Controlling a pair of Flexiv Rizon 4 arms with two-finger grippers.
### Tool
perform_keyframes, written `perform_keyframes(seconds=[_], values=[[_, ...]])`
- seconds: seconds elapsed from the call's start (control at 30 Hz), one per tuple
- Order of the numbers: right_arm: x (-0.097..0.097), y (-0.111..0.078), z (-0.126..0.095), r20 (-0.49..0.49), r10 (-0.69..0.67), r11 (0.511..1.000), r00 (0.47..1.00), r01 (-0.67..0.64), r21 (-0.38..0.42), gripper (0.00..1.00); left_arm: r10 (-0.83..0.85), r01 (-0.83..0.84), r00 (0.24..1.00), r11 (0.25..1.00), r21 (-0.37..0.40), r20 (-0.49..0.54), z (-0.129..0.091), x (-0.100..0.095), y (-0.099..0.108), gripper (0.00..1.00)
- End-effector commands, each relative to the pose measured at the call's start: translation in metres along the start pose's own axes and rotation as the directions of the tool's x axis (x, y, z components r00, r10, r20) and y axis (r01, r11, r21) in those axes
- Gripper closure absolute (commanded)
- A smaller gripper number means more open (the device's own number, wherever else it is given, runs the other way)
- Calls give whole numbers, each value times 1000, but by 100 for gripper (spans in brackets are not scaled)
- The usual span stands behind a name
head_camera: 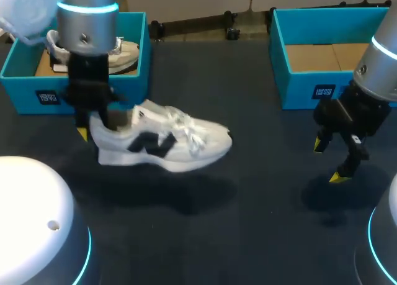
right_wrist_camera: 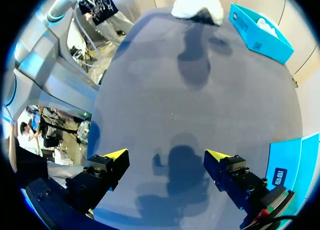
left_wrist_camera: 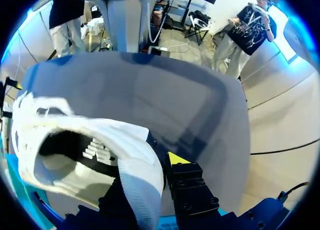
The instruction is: Take the shoe out of the shoebox, open the shoe tongue, remove and reinsert the insole, then place the shoe into the shoebox
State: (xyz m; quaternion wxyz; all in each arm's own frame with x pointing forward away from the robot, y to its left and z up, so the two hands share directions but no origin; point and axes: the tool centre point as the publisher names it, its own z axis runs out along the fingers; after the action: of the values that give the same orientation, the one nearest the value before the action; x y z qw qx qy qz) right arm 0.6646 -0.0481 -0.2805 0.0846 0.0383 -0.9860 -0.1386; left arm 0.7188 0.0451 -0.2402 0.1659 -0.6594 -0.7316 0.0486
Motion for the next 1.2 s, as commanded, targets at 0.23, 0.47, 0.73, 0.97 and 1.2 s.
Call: perform_keyframes(seconds=[0.23,0.47,0.73,0.97,1.2], values=[[0,0,0,0,0,1000,1000,0,2,0,-7,7,999,1000,1,-40,36,-51,-33,100],[0,0,0,0,0,1000,1000,0,2,0,-7,7,999,1000,1,-40,36,-51,-33,100],[0,0,0,0,0,1000,1000,0,2,0,10,-10,999,1000,-21,-38,40,-54,-34,100],[0,0,0,0,0,1000,1000,0,2,0,42,-45,999,993,-105,-29,60,-83,-45,100],[0,0,0,0,0,1000,1000,0,2,0,82,-85,996,985,-147,-28,75,-108,-39,100]])
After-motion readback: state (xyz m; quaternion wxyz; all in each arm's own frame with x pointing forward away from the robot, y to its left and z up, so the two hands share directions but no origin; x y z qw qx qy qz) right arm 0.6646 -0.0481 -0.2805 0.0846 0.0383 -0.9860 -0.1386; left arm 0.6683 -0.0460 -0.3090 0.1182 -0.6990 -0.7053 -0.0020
